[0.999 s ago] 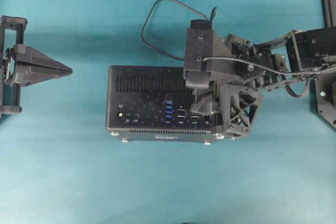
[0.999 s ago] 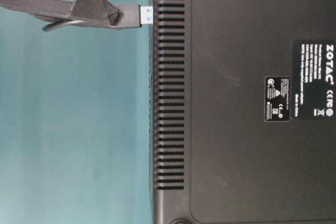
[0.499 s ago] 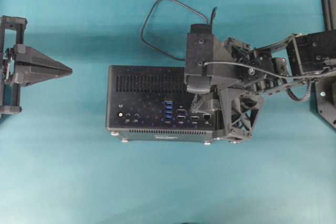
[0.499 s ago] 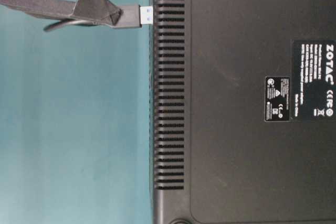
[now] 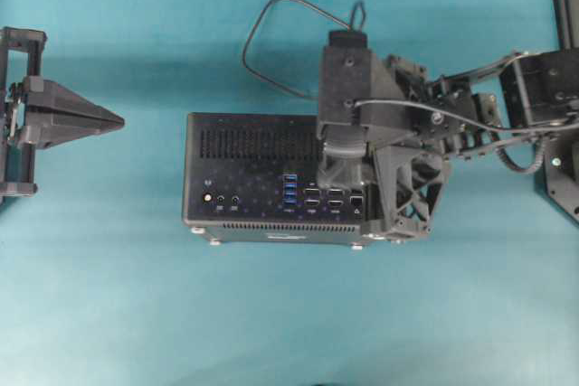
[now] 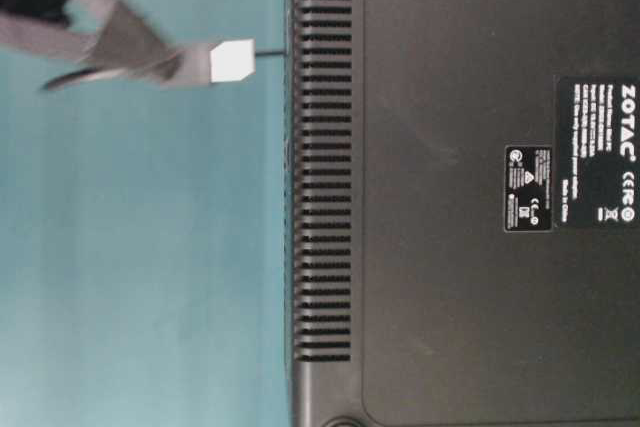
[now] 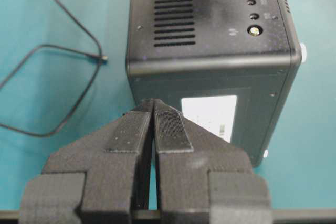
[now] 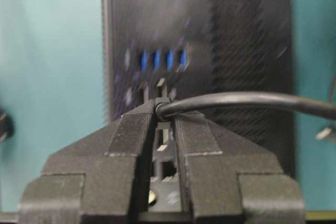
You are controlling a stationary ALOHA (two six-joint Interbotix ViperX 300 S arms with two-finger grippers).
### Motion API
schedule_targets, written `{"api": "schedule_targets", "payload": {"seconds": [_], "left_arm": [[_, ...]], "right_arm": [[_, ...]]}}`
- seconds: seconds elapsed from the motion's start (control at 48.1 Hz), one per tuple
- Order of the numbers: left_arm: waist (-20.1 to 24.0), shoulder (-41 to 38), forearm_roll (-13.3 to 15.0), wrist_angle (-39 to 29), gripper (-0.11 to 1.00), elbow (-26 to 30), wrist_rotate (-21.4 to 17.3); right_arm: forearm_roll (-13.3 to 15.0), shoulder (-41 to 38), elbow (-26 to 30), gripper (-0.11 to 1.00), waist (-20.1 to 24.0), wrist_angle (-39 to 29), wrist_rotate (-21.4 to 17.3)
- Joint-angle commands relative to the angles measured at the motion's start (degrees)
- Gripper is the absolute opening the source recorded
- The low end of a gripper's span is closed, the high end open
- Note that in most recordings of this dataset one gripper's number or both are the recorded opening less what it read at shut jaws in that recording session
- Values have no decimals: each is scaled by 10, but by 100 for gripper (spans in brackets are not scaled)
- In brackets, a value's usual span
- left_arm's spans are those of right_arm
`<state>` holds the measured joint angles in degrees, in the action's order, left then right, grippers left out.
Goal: Insert the USB into the PC box with both arms.
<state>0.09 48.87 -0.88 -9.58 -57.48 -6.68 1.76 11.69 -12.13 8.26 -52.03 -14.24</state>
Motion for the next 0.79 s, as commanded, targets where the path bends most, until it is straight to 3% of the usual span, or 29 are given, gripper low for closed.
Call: {"api": "schedule_targets", "payload": {"seconds": [0.0,0.25,0.77], "left_arm": [[0,-2,-2,3,0,11,1],[0,-3,-2,3,0,11,1],[1,-3,-1,3,0,13,1]], "right_arm": [[23,7,16,14,6,16,-3],[75,-9,11,14,8,59,-5],[101,-38,3,14,8,70,-5]]}}
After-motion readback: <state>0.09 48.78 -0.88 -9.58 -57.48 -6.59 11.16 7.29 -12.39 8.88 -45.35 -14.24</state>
